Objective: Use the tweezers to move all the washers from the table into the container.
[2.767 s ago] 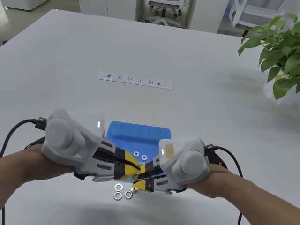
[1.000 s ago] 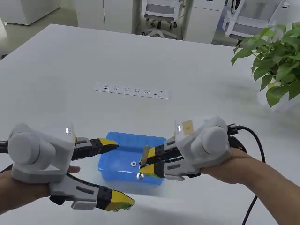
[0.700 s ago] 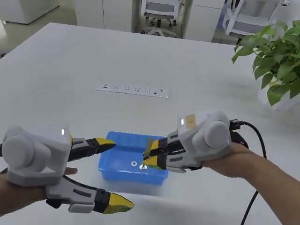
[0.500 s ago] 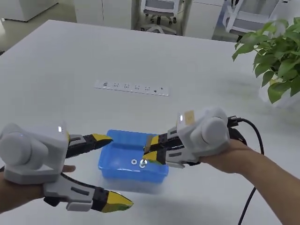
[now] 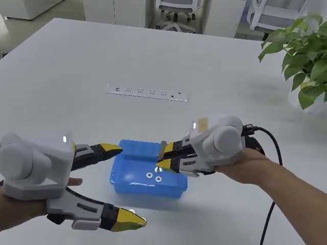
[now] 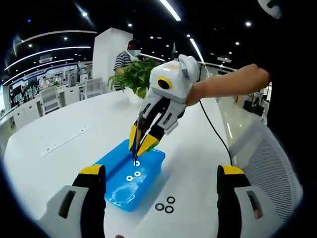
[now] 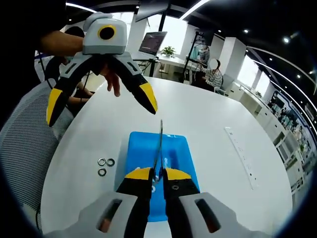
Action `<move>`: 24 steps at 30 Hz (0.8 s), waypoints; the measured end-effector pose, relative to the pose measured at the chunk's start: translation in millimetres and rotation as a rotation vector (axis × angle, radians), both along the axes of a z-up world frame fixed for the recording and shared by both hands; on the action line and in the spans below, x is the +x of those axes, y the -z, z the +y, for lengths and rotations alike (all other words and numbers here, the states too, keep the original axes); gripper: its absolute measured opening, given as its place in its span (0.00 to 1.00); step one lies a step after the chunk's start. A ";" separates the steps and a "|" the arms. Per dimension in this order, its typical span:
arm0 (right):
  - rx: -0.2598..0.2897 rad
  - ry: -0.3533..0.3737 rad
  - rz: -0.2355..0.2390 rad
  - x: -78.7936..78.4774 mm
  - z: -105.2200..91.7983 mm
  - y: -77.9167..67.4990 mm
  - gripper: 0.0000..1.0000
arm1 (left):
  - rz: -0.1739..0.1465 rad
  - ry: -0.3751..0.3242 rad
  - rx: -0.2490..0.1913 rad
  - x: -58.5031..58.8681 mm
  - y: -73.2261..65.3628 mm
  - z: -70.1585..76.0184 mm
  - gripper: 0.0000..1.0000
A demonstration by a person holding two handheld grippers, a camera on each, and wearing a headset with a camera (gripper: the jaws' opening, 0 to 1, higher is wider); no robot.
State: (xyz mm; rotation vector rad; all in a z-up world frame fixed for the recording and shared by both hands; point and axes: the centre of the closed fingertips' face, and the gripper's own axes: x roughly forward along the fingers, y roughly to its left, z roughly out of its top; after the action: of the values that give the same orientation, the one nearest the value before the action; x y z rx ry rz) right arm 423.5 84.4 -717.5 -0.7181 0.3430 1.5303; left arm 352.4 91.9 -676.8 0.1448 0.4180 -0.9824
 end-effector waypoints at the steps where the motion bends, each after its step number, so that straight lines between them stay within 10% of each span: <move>1: -0.002 0.001 -0.001 1.1 0.2 1.3 0.10 | 0.001 -0.001 -0.002 1.1 -0.3 0.5 0.99; 10: -0.025 0.012 -0.004 8.5 2.4 19.6 0.10 | -0.026 -0.015 0.001 17.7 -4.2 2.5 0.97; 24: -0.044 0.031 -0.014 15.2 5.0 38.5 0.10 | -0.114 -0.013 0.081 56.9 -0.8 1.0 0.46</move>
State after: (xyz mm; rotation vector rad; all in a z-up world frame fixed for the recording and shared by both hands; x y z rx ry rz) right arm 438.7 89.4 -756.0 -0.7544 0.3768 1.4914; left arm 409.3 92.9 -676.0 0.2700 0.3537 -0.9400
